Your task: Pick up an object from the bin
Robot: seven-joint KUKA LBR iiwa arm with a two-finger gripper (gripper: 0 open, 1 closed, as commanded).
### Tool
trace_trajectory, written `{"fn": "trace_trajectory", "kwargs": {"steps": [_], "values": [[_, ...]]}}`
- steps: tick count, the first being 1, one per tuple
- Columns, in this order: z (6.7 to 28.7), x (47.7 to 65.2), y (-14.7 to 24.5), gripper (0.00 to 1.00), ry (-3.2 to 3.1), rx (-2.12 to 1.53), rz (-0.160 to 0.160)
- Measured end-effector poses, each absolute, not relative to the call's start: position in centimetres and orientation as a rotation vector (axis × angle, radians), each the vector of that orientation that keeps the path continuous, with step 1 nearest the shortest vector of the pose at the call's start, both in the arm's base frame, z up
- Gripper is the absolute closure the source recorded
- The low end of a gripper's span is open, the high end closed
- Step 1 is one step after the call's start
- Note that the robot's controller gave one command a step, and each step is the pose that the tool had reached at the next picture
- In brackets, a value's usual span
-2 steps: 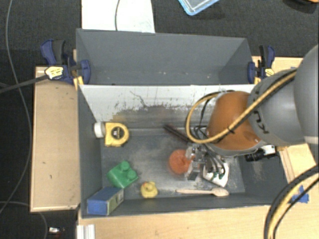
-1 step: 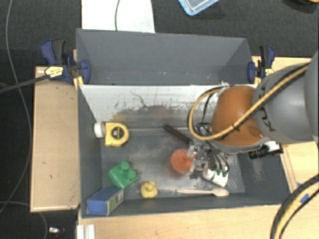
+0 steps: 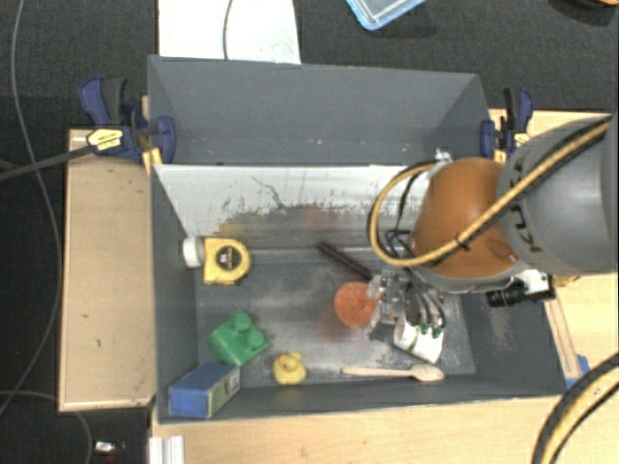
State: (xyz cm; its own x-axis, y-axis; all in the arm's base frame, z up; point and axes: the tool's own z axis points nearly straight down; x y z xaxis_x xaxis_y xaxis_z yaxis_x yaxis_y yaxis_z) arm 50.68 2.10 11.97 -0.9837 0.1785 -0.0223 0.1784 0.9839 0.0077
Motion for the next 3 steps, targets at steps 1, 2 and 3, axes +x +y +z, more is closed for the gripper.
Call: {"fn": "trace_trajectory", "kwargs": {"steps": [1, 2, 3], "values": [[8.8, 54.1, 2.4, 1.00, 3.118, 0.036, 0.005], [14.3, 52.8, 1.8, 1.00, 3.127, -0.002, 0.006], [22.0, 52.5, 1.6, 1.00, 3.128, -0.053, 0.005]]}}
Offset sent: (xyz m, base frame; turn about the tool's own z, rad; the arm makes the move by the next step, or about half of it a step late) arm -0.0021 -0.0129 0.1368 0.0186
